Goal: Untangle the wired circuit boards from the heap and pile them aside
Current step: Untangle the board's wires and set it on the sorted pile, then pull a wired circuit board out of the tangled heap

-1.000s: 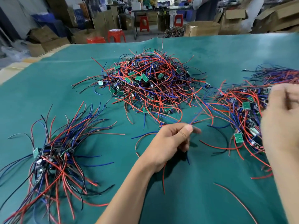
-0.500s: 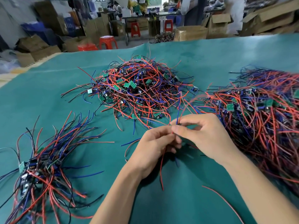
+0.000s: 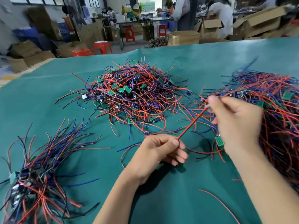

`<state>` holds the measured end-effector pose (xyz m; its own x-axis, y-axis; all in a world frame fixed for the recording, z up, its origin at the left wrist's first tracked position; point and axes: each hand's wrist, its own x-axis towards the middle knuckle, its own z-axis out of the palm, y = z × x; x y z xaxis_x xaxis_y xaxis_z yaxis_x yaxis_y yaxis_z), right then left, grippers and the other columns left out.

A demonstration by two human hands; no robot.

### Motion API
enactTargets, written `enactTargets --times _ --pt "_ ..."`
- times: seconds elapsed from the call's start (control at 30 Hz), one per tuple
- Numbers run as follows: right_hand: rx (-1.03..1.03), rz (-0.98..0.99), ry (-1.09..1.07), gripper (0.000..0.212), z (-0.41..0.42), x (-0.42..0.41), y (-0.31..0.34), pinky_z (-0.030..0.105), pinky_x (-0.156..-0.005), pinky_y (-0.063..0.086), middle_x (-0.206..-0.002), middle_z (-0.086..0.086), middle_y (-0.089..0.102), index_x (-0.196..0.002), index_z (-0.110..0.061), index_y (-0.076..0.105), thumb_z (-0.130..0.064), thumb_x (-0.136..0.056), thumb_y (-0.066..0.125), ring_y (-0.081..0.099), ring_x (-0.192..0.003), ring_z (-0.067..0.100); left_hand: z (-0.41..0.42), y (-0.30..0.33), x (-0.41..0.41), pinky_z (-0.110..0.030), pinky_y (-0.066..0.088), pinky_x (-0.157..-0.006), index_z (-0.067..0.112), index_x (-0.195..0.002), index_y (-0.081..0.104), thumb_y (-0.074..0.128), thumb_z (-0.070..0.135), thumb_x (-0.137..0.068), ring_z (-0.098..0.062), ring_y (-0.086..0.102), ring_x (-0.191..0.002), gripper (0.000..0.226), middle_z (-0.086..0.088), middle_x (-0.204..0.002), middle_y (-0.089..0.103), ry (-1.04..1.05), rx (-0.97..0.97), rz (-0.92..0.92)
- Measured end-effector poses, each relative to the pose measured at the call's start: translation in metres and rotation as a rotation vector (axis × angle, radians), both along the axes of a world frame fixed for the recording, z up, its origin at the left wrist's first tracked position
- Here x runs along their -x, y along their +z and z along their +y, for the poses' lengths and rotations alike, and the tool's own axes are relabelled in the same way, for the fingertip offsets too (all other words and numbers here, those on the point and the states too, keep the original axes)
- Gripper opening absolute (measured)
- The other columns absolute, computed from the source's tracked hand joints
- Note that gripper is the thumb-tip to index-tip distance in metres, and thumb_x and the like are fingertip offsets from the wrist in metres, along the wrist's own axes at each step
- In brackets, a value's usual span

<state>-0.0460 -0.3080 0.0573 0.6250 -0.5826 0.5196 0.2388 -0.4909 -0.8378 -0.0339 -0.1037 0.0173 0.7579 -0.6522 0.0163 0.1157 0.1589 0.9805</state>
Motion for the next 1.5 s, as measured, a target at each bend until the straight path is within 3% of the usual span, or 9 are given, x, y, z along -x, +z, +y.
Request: enactTargets --times 0.23,0.37,0.43,0.6,0.77,1.03,1.2,1.4,1.5 --pt "0.131 0.152 -0.145 0.021 -0.08 0.004 0.086 0.026 -0.05 0.044 -0.059 -0.016 0.06 -0.064 -0.054 0.067 -0.069 -0.077 0.059 0.055 -0.048 0.0 -0.003 -0.004 -0.003 -0.023 0.055 -0.069 0.001 -0.095 0.067 0.051 0.011 -0.101 -0.017 0.067 -0.073 0.02 -0.014 -0.085 0.072 0.116 0.03 0.034" --pt "0.359 0.608 -0.15 0.031 -0.15 -0.028 0.092 0.032 -0.076 0.044 -0.078 0.013 0.057 -0.07 -0.003 0.061 -0.029 -0.083 0.073 0.051 -0.075 0.026 -0.005 -0.003 -0.004 -0.023 0.055 -0.069 -0.001 -0.096 0.065 0.051 0.006 -0.1 -0.018 0.065 -0.071 0.016 -0.015 -0.084 0.072 0.166 0.052 0.079" --pt "0.494 0.628 -0.168 0.018 -0.137 -0.034 0.091 0.038 -0.09 0.048 -0.087 0.011 0.063 -0.089 -0.009 0.067 -0.022 -0.087 0.078 0.059 -0.087 0.026 -0.004 -0.002 -0.003 -0.023 0.055 -0.07 -0.001 -0.094 0.064 0.051 0.003 -0.099 -0.019 0.065 -0.071 0.015 -0.016 -0.084 0.071 0.173 0.054 0.085" --pt "0.8 0.498 0.262 0.013 0.007 -0.034 0.077 0.007 -0.063 0.039 -0.072 -0.025 0.07 -0.082 -0.039 0.079 -0.037 -0.08 0.066 0.056 -0.06 -0.012 -0.004 -0.001 -0.002 -0.023 0.055 -0.069 0.002 -0.089 0.065 0.053 0.0 -0.097 -0.02 0.063 -0.072 0.014 -0.019 -0.085 0.069 0.179 0.054 0.087" --pt "0.959 0.653 0.49 0.026 0.086 -0.086 0.008 0.038 -0.096 0.051 -0.115 0.002 0.071 -0.116 -0.026 0.073 -0.014 -0.095 0.062 0.062 -0.115 0.026 -0.004 -0.001 -0.002 -0.022 0.055 -0.069 -0.007 -0.099 0.064 0.053 -0.002 -0.096 -0.02 0.063 -0.072 0.012 -0.019 -0.086 0.069 0.203 0.037 0.096" --pt "0.949 0.625 0.436 0.002 0.071 -0.097 -0.008 0.037 -0.089 0.048 -0.099 -0.003 0.058 -0.094 -0.017 0.074 -0.018 -0.092 0.073 0.059 -0.104 0.026 -0.003 -0.002 -0.003 -0.024 0.055 -0.071 -0.001 -0.097 0.064 0.051 -0.005 -0.096 -0.019 0.063 -0.072 0.013 -0.017 -0.084 0.069 0.201 0.028 0.094" --pt "0.509 0.389 0.417 0.009 0.05 -0.074 0.013 0.031 -0.082 0.054 -0.084 -0.002 0.075 -0.085 -0.017 0.078 -0.008 -0.088 0.075 0.069 -0.078 0.015 -0.004 -0.003 -0.004 -0.024 0.055 -0.07 -0.002 -0.097 0.064 0.053 -0.005 -0.095 -0.019 0.063 -0.07 0.012 -0.017 -0.083 0.069 0.204 0.042 0.087" --pt "-0.73 -0.126 0.573 0.008 0.008 -0.031 0.045 0.023 -0.068 0.056 -0.086 0.008 0.076 -0.087 -0.011 0.07 -0.004 -0.091 0.068 0.07 -0.076 0.015 -0.003 -0.003 -0.005 -0.026 0.056 -0.071 -0.003 -0.11 0.061 0.053 -0.008 -0.094 -0.023 0.064 -0.073 0.019 -0.022 -0.088 0.072 0.217 0.076 0.121" --pt "-0.988 -0.192 0.575 0.002 0.002 -0.021 0.037 0.022 -0.072 0.059 -0.078 0.007 0.075 -0.088 -0.007 0.065 -0.006 -0.09 0.065 0.073 -0.076 0.017 -0.004 -0.003 -0.005 -0.027 0.057 -0.071 0.0 -0.111 0.061 0.053 -0.006 -0.095 -0.023 0.066 -0.073 0.019 -0.022 -0.09 0.072 0.22 0.074 0.108"
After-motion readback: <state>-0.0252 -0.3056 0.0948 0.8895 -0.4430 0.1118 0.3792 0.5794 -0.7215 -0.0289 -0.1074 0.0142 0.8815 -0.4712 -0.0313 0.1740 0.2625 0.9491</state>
